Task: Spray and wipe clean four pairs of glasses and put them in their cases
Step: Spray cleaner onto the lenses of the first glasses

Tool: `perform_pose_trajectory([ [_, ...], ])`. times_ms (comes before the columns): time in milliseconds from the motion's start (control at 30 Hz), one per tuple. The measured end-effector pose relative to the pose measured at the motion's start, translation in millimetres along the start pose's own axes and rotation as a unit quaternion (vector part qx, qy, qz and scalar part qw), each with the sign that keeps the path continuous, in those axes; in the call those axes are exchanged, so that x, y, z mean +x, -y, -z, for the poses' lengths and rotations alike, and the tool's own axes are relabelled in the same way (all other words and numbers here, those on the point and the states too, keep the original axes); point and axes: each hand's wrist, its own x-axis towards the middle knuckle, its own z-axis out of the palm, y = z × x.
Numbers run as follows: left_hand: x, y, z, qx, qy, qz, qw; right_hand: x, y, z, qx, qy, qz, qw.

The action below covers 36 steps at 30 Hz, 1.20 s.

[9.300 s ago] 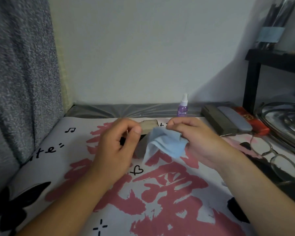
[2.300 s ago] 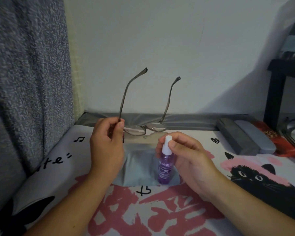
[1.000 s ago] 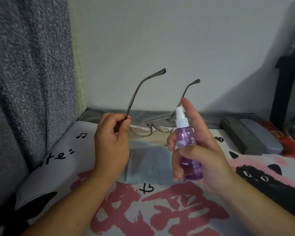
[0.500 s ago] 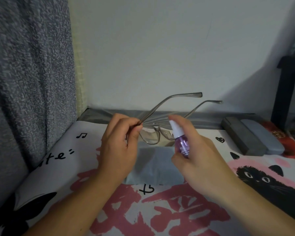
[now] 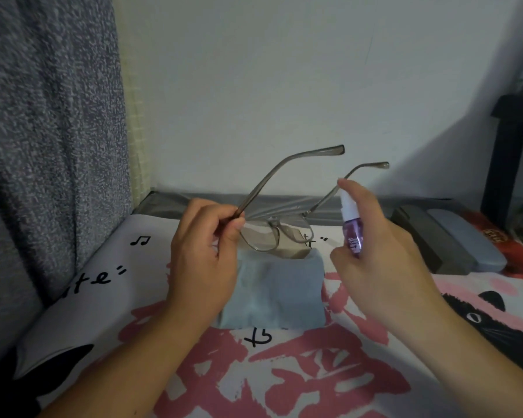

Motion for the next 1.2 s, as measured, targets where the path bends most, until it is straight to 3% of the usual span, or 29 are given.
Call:
perform_pose_trajectory([
  [167,1,5,1,-0.013,-0.005,0.011,1.0,3,-4,4,-0.038,0.045,-0.014,0.998],
  [333,2,4,0,-0.019,-0.004,0.034,0.999,4,-6,-1,0.017,-0.013,-0.007,1.0],
  [433,4,3,1,-0.068,-0.007,0.105,0.992,6,-9,-4,0.073,-0.048,-0.009,0.996],
  [500,8,5,2,-0.076,0.002,0.203,0.976,6,-12,-8,0.109,-0.065,0.0,0.992],
  [567,14,4,5,-0.16,0.029,0.344,0.925,2,-11,-13,0.123,-0.087,0.028,0.988],
  [667,25,1,11,-0.378,0.06,0.527,0.759,-8,-3,-24,0.096,-0.101,0.099,0.985],
  [733,29,0,16,-0.434,0.066,0.582,0.684,-15,2,-34,0.055,-0.084,0.161,0.982],
  [800,31,0,20,-0.462,0.066,0.606,0.644,-20,6,-44,0.003,-0.055,0.208,0.977],
  [900,31,-2,23,-0.477,0.07,0.618,0.621,-23,6,-52,-0.053,-0.038,0.226,0.972],
  [1200,32,-7,23,-0.476,0.073,0.622,0.617,-23,9,-50,-0.058,-0.052,0.189,0.979],
])
